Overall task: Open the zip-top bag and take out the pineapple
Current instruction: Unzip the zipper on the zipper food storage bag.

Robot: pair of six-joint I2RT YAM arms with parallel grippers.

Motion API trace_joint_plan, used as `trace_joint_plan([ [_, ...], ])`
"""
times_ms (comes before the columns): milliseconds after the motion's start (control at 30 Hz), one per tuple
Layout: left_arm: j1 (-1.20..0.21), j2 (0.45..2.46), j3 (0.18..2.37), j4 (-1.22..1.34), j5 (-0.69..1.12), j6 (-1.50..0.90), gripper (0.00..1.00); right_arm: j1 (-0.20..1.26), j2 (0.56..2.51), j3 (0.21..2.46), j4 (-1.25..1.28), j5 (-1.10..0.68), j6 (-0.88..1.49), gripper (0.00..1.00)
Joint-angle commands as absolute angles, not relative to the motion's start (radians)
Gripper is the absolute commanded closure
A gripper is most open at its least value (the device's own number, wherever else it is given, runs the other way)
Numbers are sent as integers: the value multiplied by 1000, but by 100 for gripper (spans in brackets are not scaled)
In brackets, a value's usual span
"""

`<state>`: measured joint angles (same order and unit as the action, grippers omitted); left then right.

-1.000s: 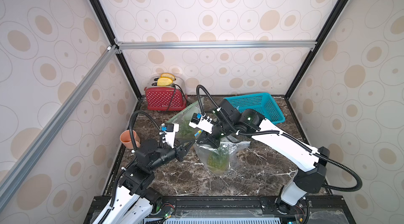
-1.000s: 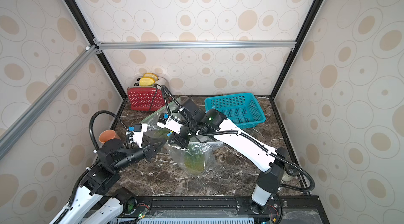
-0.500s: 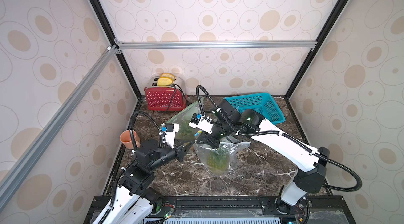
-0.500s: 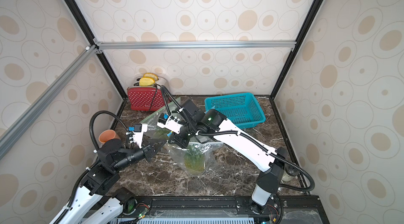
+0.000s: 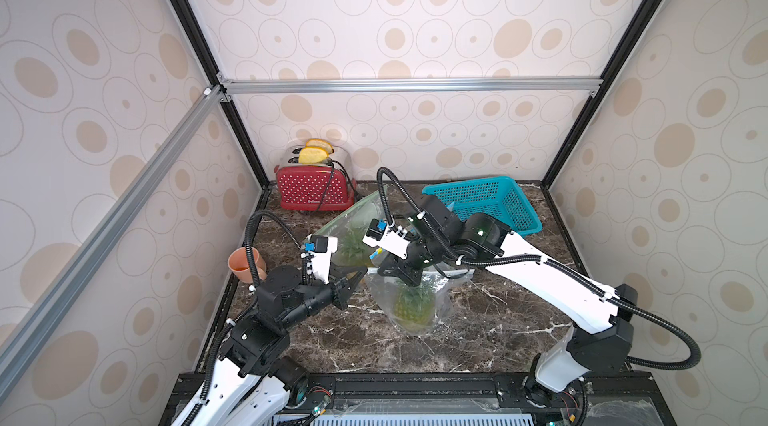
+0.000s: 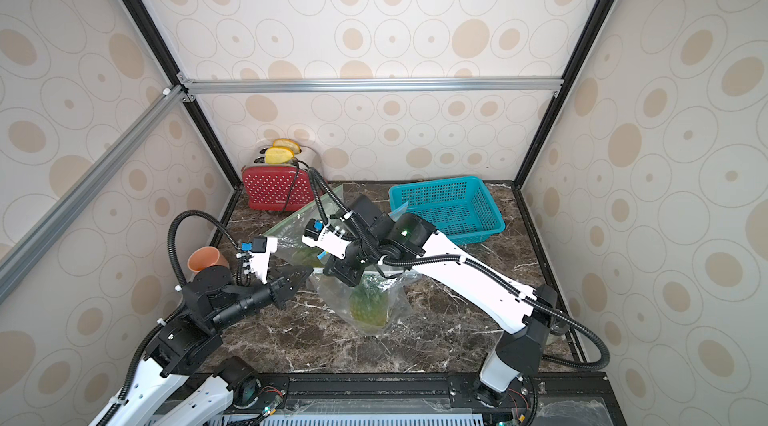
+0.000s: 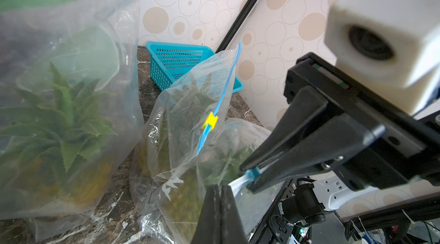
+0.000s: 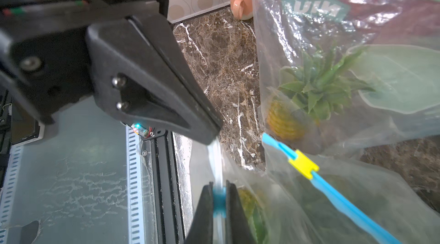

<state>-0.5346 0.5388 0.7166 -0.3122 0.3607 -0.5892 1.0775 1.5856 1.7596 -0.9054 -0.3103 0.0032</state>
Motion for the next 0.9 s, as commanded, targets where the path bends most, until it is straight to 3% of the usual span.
trace_joint_plan([
  [0, -512, 509, 780, -398, 120, -571, 100, 1061, 1472, 1720, -1124, -192, 19, 95],
  [467, -511, 529, 828, -399, 40, -552, 100, 1061, 1217, 1557, -1320, 73, 242, 95],
  [867, -511, 551, 838, -379, 37, -557, 100, 1061, 1087, 1549, -1480, 165, 415, 95],
])
